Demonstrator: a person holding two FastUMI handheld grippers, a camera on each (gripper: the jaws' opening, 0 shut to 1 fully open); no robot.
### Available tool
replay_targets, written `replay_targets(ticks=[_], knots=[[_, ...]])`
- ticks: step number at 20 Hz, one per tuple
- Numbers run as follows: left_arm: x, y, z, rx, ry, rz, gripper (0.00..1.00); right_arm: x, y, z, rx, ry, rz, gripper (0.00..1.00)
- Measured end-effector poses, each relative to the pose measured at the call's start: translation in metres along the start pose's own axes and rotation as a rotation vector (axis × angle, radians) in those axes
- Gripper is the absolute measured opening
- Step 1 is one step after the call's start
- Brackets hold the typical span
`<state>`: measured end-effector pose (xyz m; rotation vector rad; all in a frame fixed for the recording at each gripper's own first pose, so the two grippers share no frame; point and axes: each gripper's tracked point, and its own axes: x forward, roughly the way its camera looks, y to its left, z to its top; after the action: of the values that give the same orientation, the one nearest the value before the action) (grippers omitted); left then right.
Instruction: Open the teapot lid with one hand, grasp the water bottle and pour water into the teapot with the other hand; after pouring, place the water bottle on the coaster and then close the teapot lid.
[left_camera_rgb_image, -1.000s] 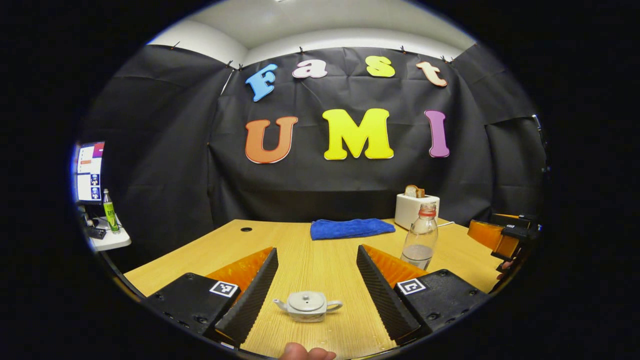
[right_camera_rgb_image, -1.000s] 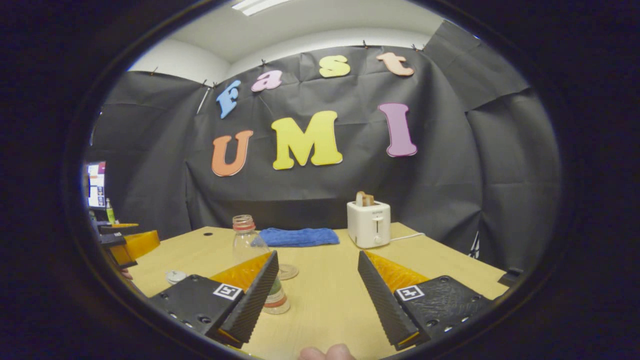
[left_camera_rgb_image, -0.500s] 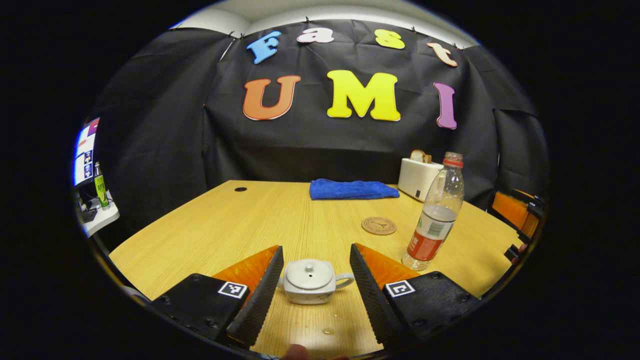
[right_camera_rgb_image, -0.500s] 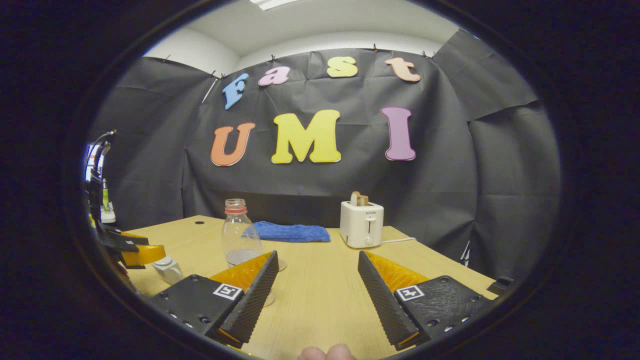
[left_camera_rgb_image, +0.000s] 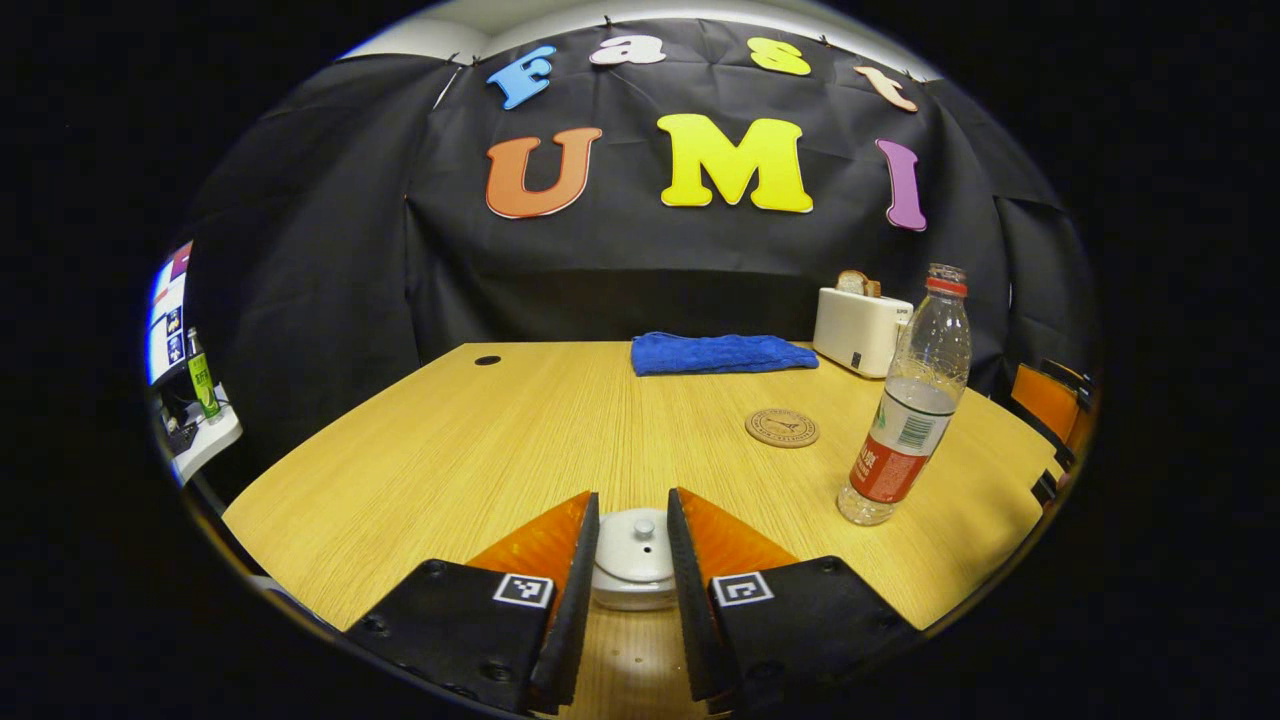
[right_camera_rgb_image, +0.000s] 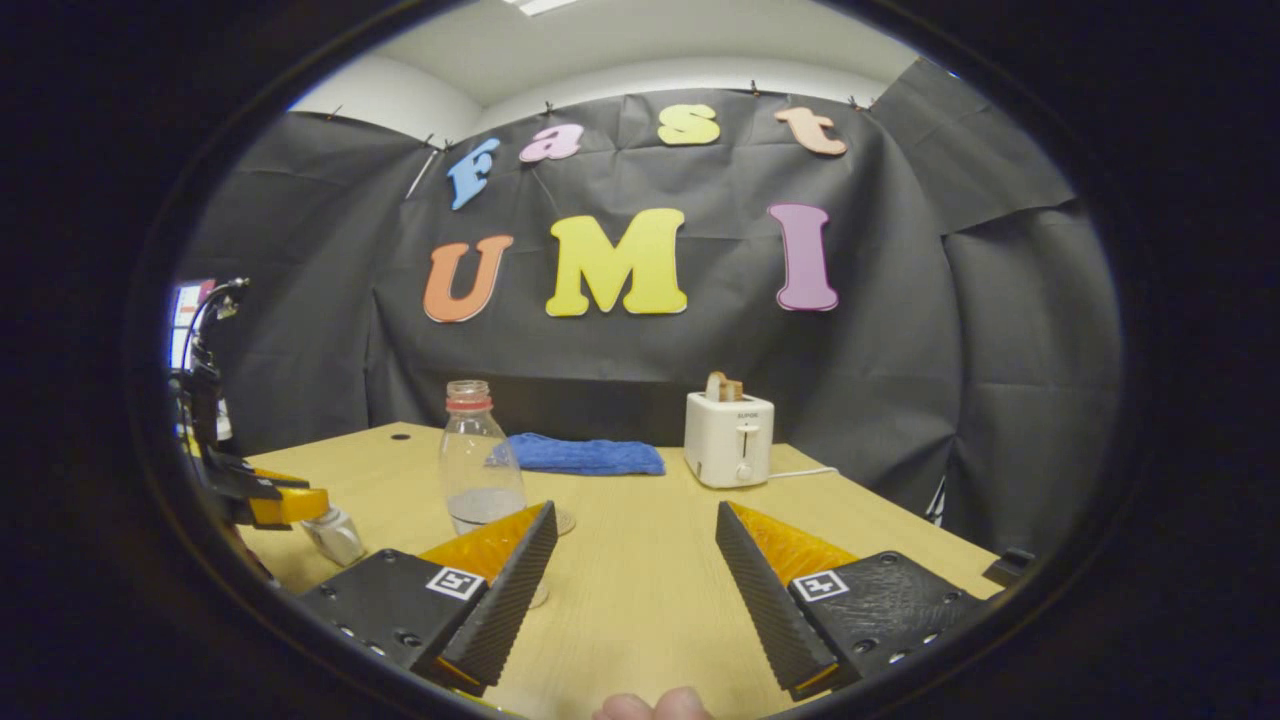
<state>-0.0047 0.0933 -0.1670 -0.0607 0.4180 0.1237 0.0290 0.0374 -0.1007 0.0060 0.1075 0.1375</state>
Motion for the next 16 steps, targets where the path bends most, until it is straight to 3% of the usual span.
replay_targets(ticks=[3, 6, 9, 16], knots=[[0.003, 0.000, 0.000, 0.011, -0.001, 0.003, 0.28, 0.001, 0.001, -0.003, -0.004, 0.007, 0.006, 0.98], [0.003, -0.003, 0.001, 0.025, 0.009, -0.005, 0.22, 0.000, 0.005, -0.006, -0.009, 0.012, 0.019, 0.94], [0.003, -0.006, 0.004, 0.011, -0.007, -0.032, 0.07, -0.001, 0.012, -0.008, -0.021, 0.017, 0.043, 0.96], [-0.002, 0.001, 0.018, -0.044, -0.051, -0.065, 0.03, -0.001, 0.042, -0.016, -0.029, 0.039, 0.151, 0.98]])
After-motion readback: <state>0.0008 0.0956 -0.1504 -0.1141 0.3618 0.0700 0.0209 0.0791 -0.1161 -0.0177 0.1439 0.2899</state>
